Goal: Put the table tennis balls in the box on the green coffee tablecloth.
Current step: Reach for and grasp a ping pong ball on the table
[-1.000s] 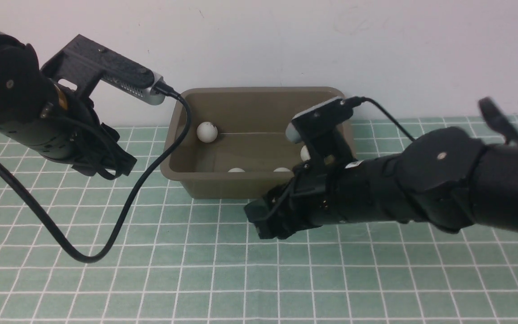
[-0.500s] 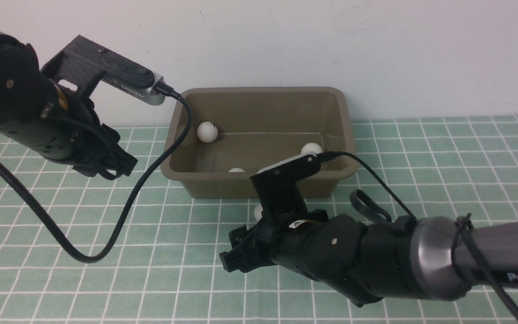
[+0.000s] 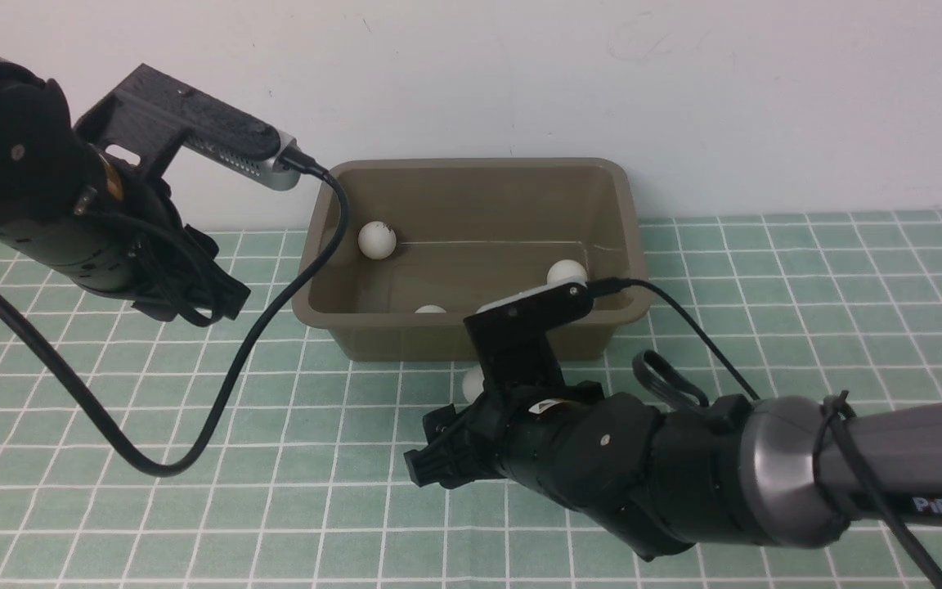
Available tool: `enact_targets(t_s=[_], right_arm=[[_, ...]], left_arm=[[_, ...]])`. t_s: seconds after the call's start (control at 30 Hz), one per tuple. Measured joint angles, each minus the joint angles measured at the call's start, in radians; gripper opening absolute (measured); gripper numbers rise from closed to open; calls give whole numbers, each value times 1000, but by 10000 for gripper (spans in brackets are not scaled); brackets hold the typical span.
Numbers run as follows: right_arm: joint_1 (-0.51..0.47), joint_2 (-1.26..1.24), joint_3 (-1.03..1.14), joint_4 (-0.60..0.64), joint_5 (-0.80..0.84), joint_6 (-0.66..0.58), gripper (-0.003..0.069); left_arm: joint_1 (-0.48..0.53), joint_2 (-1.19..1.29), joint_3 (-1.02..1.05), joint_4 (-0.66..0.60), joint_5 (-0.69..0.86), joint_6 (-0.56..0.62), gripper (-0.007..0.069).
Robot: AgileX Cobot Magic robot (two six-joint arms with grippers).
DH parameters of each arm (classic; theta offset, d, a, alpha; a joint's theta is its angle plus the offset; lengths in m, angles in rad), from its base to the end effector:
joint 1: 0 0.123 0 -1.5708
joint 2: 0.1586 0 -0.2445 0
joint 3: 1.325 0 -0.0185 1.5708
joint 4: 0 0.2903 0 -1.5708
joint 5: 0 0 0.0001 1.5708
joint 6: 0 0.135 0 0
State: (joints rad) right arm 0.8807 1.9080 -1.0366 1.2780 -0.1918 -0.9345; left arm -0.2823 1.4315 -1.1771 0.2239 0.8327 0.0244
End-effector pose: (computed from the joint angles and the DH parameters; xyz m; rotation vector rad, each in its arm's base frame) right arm 0.2952 0.3190 0.0578 -0.5289 2.2594 0.4198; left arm 0.3590 -0.0810 0.2262 0.5173 2.4935 0.1698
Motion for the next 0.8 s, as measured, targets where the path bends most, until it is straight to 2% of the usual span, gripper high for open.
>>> enact_targets(t_s=[0.8], right_arm=[[1, 0, -1, 30, -136, 4, 498]], left_arm=[[0, 0, 0, 0, -23, 0, 288]])
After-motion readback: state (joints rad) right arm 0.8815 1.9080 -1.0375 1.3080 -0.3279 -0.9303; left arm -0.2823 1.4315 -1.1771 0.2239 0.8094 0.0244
